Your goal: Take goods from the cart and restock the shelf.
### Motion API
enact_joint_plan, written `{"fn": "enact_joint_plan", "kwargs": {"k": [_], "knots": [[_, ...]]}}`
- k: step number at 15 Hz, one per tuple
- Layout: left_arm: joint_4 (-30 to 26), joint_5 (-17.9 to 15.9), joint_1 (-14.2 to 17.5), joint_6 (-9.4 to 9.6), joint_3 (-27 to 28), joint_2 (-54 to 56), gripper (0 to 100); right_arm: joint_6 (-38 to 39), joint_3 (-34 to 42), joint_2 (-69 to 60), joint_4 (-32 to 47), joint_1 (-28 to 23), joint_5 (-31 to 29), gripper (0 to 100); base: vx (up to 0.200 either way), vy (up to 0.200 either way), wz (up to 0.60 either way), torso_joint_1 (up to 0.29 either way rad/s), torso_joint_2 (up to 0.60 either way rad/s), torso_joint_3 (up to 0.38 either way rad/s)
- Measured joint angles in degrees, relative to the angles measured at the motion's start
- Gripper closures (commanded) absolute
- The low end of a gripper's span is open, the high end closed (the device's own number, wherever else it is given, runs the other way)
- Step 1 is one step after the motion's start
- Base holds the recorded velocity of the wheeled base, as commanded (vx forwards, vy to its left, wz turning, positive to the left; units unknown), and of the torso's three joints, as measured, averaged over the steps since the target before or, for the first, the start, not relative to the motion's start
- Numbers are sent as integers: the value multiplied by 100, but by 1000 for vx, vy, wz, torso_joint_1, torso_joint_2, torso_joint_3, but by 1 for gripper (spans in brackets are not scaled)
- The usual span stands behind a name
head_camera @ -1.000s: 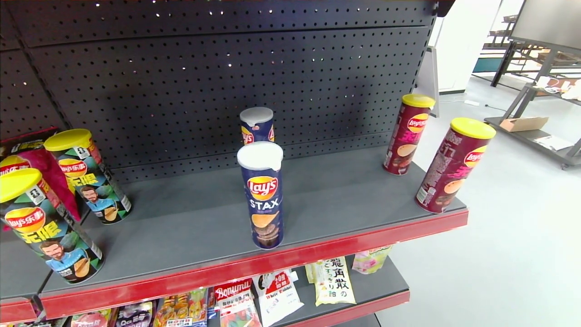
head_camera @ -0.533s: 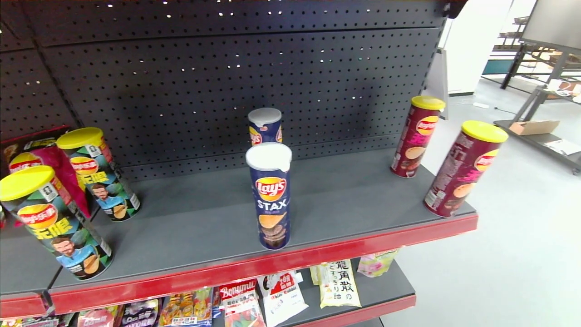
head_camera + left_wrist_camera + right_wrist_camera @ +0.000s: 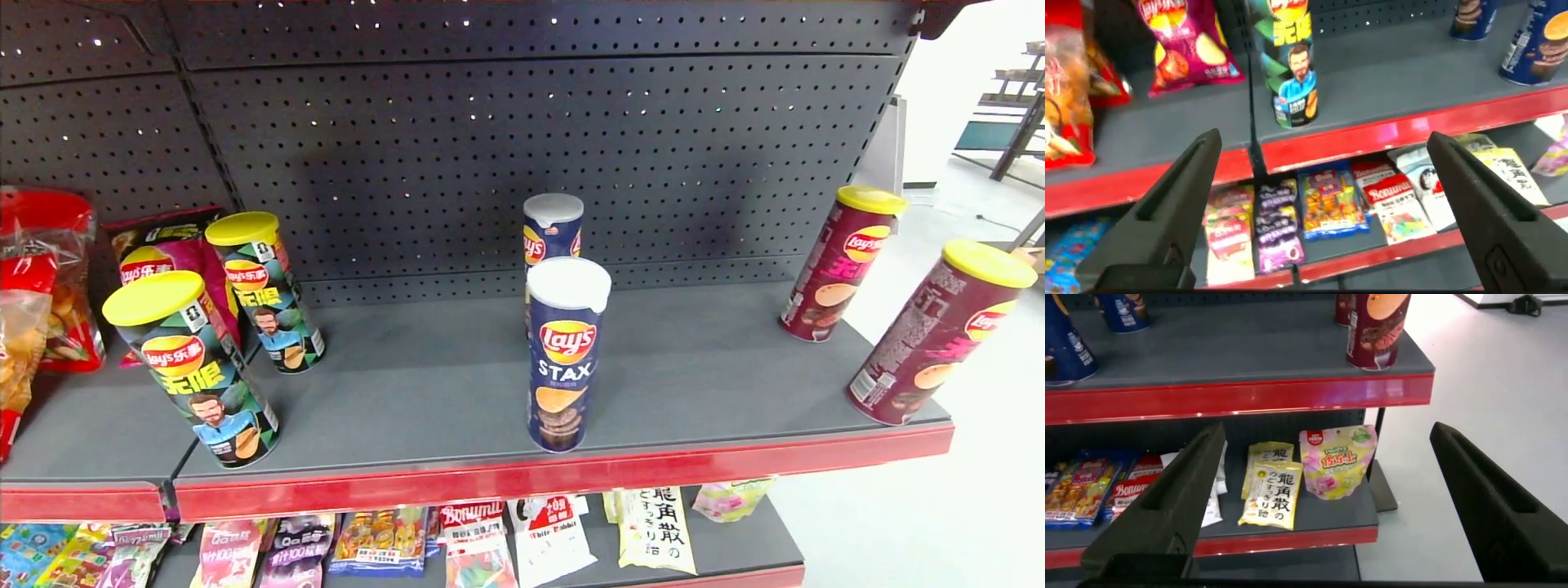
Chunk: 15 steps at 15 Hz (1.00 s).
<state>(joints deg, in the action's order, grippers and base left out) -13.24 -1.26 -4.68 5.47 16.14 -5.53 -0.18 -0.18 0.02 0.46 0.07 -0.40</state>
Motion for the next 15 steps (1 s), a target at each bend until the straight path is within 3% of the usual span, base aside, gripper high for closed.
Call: {"fn": "enact_joint_plan", "kwargs": {"k": [4,5,7,10,12,13,15], "knots": [[73,276,0,-501,-322,11,0,2,0,0,-2,0,2,0,0,0,0,0,0,0],[356,313,0,-532,-584,11,0,2,0,0,0,-2,2,0,0,0,0,0,0,0],[1507,280,5,-572,-1220,11,0,2,0,0,0,0,5,0,0,0,0,0,0,0],[1313,144,28,-675,-1537,5,0,2,-6,0,0,0,5,0,0,0,0,0,0,0],[1292,139,422,-572,-1579,-2,0,0,-6,0,0,-2,5,0,0,0,0,0,0,0],[1291,144,672,-594,-1592,2,0,0,-4,0,-2,2,5,0,0,0,0,0,0,0],[1306,71,836,-724,-1596,16,0,2,-2,0,-2,0,7,0,0,0,0,0,0,0]]}}
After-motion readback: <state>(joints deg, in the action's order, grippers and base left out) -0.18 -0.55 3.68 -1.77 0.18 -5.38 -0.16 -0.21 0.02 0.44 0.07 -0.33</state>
